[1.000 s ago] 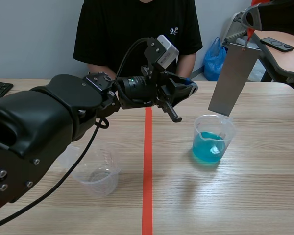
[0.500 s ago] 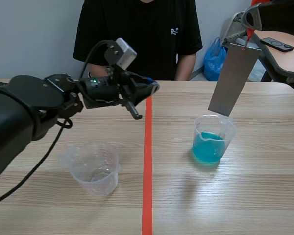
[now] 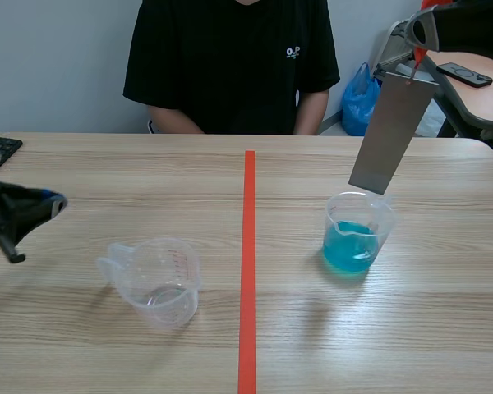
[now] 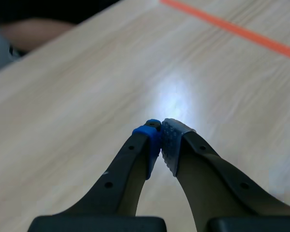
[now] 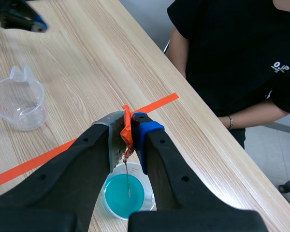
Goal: Do the redox reaction experiment.
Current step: 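Raise the plate and point at it, then put the plate into the left beaker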
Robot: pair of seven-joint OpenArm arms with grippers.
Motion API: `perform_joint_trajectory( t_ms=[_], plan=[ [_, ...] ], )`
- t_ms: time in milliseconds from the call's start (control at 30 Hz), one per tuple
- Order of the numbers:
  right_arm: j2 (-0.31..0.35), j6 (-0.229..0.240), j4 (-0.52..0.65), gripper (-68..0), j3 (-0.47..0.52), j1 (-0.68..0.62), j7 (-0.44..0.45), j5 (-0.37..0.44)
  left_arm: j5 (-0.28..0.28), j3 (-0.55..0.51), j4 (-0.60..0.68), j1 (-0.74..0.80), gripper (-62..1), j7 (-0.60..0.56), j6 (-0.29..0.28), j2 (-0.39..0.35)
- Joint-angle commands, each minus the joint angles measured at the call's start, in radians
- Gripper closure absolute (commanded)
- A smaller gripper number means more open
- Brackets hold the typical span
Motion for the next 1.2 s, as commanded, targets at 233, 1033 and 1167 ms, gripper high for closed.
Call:
perform_joint_trajectory(
  t_ms=[233,1033,1167],
  plan=[
    [0.013,-0.003,0.009,-1.5,0.016,0.020,0.015,0.011,-0.140,-0.168,0.048,0.274,-3.1,-0.089,-0.002,-0.102],
    [0.013,-0.003,0.009,-1.5,0.016,0.020,0.014,0.011,-0.001,-0.729,0.418,1.047,-3.1,-0.193,0.027,0.072],
    [0.013,-0.003,0.009,-1.5,0.016,0.020,0.014,0.011,0.039,-0.768,0.481,1.111,-3.1,-0.220,0.027,0.139]
  ],
)
